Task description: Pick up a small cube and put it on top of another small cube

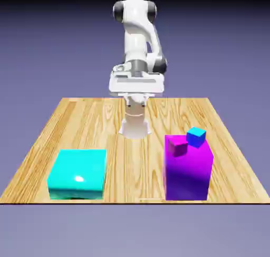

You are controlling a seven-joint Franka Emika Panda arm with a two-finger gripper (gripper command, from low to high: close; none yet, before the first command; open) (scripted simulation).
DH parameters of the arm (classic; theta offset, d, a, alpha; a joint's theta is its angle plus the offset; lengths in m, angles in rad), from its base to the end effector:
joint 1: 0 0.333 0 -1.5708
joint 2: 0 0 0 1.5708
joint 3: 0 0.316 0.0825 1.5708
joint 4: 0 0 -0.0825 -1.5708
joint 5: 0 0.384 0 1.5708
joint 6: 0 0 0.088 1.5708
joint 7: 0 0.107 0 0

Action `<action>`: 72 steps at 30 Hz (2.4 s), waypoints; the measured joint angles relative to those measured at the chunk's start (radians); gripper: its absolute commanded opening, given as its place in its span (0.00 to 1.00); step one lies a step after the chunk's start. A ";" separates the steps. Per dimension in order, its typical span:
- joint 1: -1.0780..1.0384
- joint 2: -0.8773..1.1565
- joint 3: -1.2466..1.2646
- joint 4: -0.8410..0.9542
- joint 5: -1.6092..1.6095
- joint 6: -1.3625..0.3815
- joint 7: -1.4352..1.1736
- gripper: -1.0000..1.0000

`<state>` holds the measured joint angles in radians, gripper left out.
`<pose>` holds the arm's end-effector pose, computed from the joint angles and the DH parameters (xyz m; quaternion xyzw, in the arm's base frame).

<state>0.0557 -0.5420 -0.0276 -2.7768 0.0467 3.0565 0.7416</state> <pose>0.3991 0.0072 0.4660 -0.8513 0.3403 -0.3629 0.1669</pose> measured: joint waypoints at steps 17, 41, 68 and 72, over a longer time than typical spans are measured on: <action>0.616 0.368 -0.287 0.297 0.351 0.119 -0.118 0.50; 1.064 0.548 -0.186 -0.001 -0.323 -0.264 -0.584 0.50; 0.995 0.499 -0.101 -0.081 -0.477 -0.347 -0.639 0.00; 0.853 0.431 -0.026 0.011 -0.473 -0.442 -0.718 0.00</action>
<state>0.9083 -0.1115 -0.0536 -2.7661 -0.4262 2.6145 0.0237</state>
